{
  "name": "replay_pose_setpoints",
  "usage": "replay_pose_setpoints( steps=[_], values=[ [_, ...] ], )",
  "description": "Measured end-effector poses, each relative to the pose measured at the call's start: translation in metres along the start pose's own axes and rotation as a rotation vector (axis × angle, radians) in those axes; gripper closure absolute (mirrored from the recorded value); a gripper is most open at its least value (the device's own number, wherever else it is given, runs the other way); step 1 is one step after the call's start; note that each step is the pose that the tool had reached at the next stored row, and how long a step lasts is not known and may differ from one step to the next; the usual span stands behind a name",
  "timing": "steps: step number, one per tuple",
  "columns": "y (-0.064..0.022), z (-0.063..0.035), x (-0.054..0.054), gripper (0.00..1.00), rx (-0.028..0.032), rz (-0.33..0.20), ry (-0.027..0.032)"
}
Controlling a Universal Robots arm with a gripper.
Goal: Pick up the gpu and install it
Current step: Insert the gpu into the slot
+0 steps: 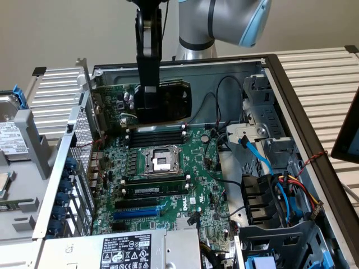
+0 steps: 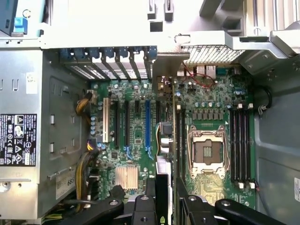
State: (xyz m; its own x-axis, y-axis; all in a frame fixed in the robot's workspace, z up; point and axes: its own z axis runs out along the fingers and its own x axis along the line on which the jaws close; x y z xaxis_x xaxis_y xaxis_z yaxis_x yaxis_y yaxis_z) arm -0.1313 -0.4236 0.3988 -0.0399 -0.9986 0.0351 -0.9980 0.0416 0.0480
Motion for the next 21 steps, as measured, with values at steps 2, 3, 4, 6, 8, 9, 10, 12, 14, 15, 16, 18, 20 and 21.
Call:
replay_pose_setpoints(
  steps=[2,3,4,6,8,9,10,12,14,15,16,18,20,21],
  values=[
    [0.0034,0.0003,0.000,0.73,0.0010,-0.001,0.0004],
    [0.0057,0.0007,0.000,0.73,0.0023,-0.001,0.0002],
    [0.0083,0.0011,0.000,0.73,0.0032,-0.001,0.0002],
    [0.0132,0.0017,0.001,0.73,0.0040,-0.001,0.0000],
    [0.0150,0.0027,0.001,0.73,0.0042,-0.001,-0.0002],
    [0.0152,0.0035,0.001,0.73,0.0040,-0.001,0.0001],
    [0.0156,0.0049,0.001,0.73,0.0045,-0.001,0.0001],
    [0.0161,0.0078,0.001,0.73,0.0049,-0.001,-0.0010],
    [0.0169,0.0115,0.001,0.73,0.0053,-0.001,-0.0012],
    [0.0170,0.0134,0.002,0.73,0.0055,-0.001,-0.0013],
    [0.0171,0.0152,0.002,0.73,0.0054,-0.001,-0.0014],
    [0.0170,0.0190,0.003,0.73,0.0055,-0.001,-0.0025],
    [0.0168,0.0225,0.004,0.73,0.0054,-0.001,-0.0028],
    [0.0167,0.0244,0.004,0.73,0.0054,-0.001,-0.0030]
  ],
)
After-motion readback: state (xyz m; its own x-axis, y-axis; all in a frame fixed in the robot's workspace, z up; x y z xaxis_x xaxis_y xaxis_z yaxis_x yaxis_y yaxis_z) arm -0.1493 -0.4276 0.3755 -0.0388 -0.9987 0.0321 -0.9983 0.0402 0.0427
